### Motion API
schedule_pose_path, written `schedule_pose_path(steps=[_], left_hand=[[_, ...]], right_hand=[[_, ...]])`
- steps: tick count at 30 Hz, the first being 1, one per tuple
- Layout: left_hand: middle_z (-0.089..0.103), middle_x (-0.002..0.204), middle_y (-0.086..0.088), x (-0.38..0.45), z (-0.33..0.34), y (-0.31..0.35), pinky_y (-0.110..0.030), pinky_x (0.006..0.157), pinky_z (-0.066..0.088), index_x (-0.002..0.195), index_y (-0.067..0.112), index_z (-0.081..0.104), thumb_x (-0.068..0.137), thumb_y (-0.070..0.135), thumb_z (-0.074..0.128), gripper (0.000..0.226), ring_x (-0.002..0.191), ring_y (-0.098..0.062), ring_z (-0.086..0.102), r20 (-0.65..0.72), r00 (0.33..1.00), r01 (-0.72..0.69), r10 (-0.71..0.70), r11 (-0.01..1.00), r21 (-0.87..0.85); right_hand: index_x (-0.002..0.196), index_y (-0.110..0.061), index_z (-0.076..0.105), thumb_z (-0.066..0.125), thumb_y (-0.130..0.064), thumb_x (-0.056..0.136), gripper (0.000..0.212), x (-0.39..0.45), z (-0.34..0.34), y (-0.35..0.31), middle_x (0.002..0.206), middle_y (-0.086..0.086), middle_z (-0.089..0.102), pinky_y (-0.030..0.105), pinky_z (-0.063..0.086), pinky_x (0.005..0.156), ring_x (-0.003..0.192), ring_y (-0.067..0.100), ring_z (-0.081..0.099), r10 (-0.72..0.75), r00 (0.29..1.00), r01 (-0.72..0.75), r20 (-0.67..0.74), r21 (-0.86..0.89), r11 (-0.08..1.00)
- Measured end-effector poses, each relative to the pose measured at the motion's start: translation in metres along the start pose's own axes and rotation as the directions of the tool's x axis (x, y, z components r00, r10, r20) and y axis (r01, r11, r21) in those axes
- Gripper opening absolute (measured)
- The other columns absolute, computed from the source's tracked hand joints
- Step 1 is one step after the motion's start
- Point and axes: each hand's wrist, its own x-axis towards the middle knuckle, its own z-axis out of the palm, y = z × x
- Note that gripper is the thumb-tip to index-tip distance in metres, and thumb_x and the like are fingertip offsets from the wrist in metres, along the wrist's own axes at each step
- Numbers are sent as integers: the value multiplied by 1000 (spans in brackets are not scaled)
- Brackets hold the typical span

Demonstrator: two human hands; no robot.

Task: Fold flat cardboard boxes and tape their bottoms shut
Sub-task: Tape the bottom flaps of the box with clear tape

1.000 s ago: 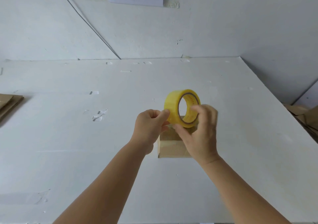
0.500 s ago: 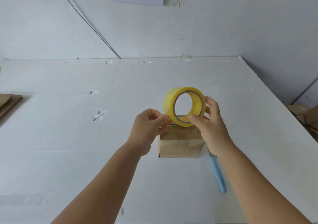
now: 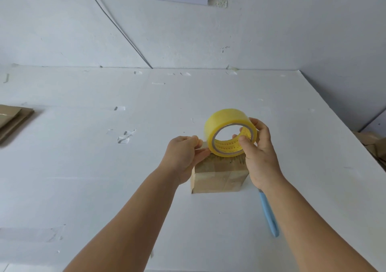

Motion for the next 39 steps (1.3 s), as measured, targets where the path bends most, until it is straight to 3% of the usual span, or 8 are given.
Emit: schedule_pose_path(steps=[3,8,12,19,26,31,35,39], left_hand=[[48,95,-18,1,0,-2,-28,70,59,82,5,47,93,-4,41,16,77,-25,66,-8,1000,-6,7,1000,27],[59,92,-17,1,-9,-5,-26,73,58,86,7,46,94,12,57,15,74,-19,70,38,999,-15,11,995,101],[65,88,-13,2,-18,-8,-25,72,59,112,1,44,88,9,65,33,69,-14,69,-73,995,-61,74,983,175],[58,86,-11,9,-43,2,-23,63,58,110,-4,51,89,6,63,26,61,-10,69,-85,995,-35,61,959,280],[54,80,-10,12,-60,-6,-23,59,56,90,-1,58,90,4,60,6,60,-13,68,-1,999,47,-49,959,281],[41,76,-7,17,-64,-17,-27,64,56,92,5,52,91,4,54,3,64,-18,67,58,994,76,-96,956,283],[43,77,-9,22,-68,-17,-29,66,57,90,2,55,90,2,56,1,67,-21,68,75,988,107,-132,957,270],[38,84,-10,28,-63,-12,-32,70,59,89,4,52,88,-2,53,6,67,-23,67,91,986,100,-140,932,349]], right_hand=[[110,-54,46,54,-17,93,42,0,2,-2,118,-5,55,41,47,89,109,26,58,-36,999,35,-16,-69,997],[120,-61,38,55,-16,93,55,1,3,-3,113,-11,58,10,43,75,92,4,58,-103,993,114,57,-253,961],[128,-63,28,50,-13,94,65,0,2,-4,111,-23,58,5,41,69,83,-1,56,-107,984,157,140,-426,891],[138,-46,29,43,-8,95,59,1,11,-3,136,-11,44,26,37,87,106,4,46,-254,957,286,139,-587,757],[128,-23,34,46,-9,94,39,7,7,-5,117,-16,48,26,37,67,84,20,56,-268,960,260,77,-592,763],[130,-43,33,52,-17,93,49,2,6,-7,92,-7,57,31,43,60,63,20,54,-159,975,221,157,-570,792],[136,-35,35,47,-12,96,48,-3,6,-6,126,-7,51,26,38,75,88,14,51,-254,956,291,146,-565,772],[139,-28,37,44,-9,96,48,-7,8,-5,133,0,47,26,37,86,111,5,44,-291,952,289,92,-580,761]])
